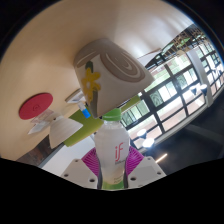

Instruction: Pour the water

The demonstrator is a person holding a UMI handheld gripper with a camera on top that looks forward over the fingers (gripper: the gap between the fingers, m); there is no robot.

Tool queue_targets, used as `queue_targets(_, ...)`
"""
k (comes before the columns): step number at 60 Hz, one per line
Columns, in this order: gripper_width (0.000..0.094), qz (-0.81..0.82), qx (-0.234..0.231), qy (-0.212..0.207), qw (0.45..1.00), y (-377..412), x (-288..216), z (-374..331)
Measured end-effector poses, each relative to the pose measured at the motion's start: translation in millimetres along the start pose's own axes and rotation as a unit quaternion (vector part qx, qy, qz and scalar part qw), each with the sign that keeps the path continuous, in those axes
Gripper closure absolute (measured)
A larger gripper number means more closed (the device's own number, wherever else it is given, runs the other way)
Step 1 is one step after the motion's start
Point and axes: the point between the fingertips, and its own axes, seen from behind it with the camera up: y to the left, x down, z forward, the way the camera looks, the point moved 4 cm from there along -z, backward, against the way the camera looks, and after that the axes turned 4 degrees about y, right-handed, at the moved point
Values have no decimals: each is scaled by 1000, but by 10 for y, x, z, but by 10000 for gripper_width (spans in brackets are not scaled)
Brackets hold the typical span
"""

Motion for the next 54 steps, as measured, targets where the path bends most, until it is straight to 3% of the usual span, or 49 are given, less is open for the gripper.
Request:
queue_targets(12,650,34,11,3,999,49,64,96)
queue_targets(20,650,288,20,41,957,-89,389,118)
queue_targets(23,648,491,3,64,869,-63,478,74)
queue_targets(28,650,752,-38,47,657,67,613,53)
queue_targets(34,651,915,-67,16,399,201,623,-58)
queue_targets(35,651,935,-51,18,351,323,482,-141)
queue_targets(37,652,949,-75,-1,307,342,406,-16)
queue_targets(43,649,962,-120,-8,245,769,66,33)
queue_targets(49,650,961,-153,-1,231,1037,-165,63)
queue_targets(54,650,957,-154,-9,247,1158,-229,99)
